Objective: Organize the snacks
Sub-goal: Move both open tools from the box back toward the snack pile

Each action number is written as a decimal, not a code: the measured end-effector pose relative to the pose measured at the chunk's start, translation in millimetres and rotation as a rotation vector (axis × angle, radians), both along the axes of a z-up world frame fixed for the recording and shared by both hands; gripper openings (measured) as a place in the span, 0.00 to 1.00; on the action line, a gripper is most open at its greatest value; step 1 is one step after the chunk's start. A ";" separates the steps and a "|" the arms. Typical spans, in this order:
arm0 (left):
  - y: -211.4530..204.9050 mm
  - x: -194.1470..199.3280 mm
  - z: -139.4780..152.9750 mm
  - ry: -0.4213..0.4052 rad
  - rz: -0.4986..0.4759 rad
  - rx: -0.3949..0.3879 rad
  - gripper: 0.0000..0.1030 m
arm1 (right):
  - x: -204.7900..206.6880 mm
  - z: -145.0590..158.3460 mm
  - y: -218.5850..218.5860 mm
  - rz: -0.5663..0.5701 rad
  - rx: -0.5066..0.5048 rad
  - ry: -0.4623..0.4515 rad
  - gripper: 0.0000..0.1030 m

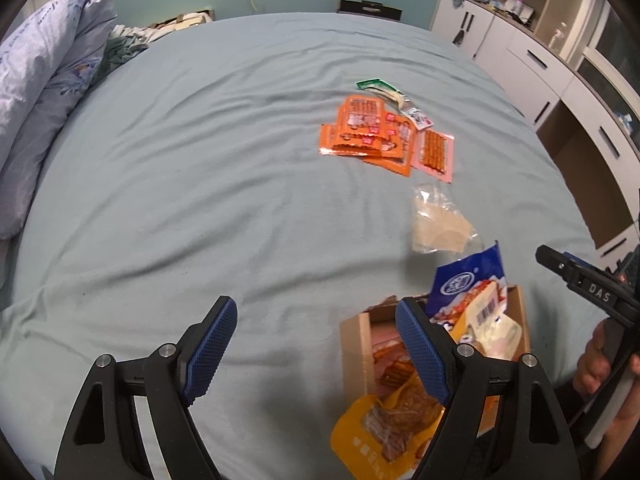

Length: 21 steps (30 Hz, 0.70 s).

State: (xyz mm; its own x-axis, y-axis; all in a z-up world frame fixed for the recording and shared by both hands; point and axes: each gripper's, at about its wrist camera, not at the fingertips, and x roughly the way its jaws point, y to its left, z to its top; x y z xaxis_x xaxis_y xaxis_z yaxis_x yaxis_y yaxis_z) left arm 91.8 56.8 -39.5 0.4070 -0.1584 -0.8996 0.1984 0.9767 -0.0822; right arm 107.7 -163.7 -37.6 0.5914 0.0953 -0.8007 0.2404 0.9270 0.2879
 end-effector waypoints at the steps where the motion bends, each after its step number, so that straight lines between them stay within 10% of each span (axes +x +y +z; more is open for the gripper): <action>1: 1.5 0.7 -0.6 0.005 0.003 -0.004 0.80 | 0.9 -0.2 -1.0 0.000 0.011 0.003 0.67; 21: 14.8 11.9 -1.7 0.011 0.044 -0.002 0.80 | 16.4 4.1 6.3 0.038 -0.010 0.011 0.67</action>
